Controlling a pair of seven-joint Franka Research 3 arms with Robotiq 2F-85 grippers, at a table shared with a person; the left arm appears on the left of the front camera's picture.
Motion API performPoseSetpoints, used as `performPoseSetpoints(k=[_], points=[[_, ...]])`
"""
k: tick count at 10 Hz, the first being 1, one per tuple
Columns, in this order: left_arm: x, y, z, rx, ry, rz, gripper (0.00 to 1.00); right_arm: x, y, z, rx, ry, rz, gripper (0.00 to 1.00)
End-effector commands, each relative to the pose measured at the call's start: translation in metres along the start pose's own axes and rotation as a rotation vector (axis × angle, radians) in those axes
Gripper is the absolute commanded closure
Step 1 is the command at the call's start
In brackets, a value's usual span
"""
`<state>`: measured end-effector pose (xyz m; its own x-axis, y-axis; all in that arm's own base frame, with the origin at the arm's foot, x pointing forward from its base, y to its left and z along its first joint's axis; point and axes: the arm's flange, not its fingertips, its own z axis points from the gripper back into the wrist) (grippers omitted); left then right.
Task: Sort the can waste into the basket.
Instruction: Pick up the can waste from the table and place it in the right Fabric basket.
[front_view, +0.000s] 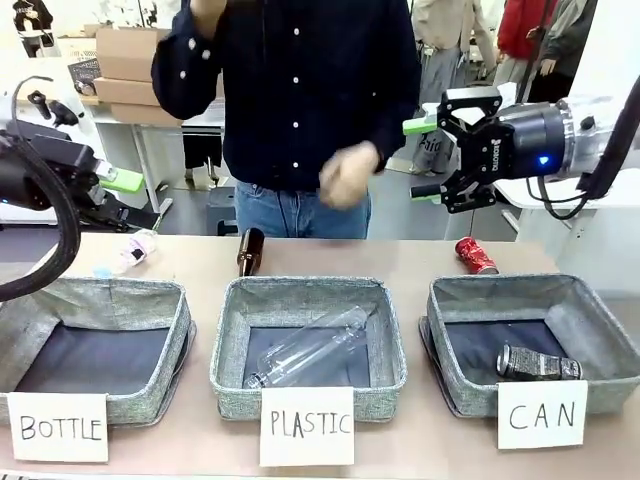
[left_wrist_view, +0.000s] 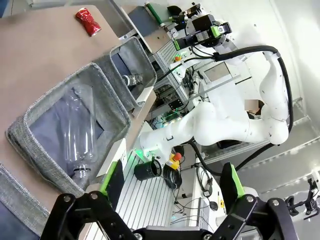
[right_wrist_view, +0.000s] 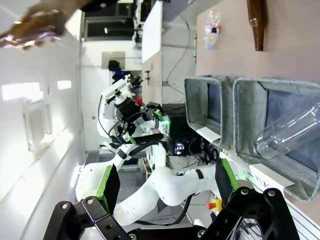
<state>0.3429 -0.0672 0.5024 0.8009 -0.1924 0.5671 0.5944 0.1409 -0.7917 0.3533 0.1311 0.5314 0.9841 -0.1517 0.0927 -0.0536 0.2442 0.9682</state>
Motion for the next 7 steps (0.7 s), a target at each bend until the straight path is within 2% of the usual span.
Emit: performPoseSetpoints(k=[1,3,4,5,6,7], points=[[0.001,0.000,0.004,-0.001,0.007,-0.013,0.00,0.002,0.004,-0.001,0.016,-0.012,0.003,0.00],[0.001,0.000,0.004,-0.001,0.007,-0.013,0.00,0.000,0.000,0.000,0.000,0.000,0.000,0.00],[0.001,0.000,0.004,-0.001,0.007,-0.013,0.00,0.010,0.000,0.008,-0.335,-0.112,0.113,0.00],[0.001,0.000,0.004,-0.001,0.007,-0.013,0.00,0.026,-0.002,0.018,-0.548,-0.145,0.250,0.00],[0.001,0.000,0.004,-0.001,0.007,-0.013,0.00,0.044,-0.003,0.028,-0.762,-0.198,0.304,0.00],[0.001,0.000,0.004,-0.001,0.007,-0.013,0.00,0.061,-0.007,0.033,-0.906,-0.153,0.338,0.00]])
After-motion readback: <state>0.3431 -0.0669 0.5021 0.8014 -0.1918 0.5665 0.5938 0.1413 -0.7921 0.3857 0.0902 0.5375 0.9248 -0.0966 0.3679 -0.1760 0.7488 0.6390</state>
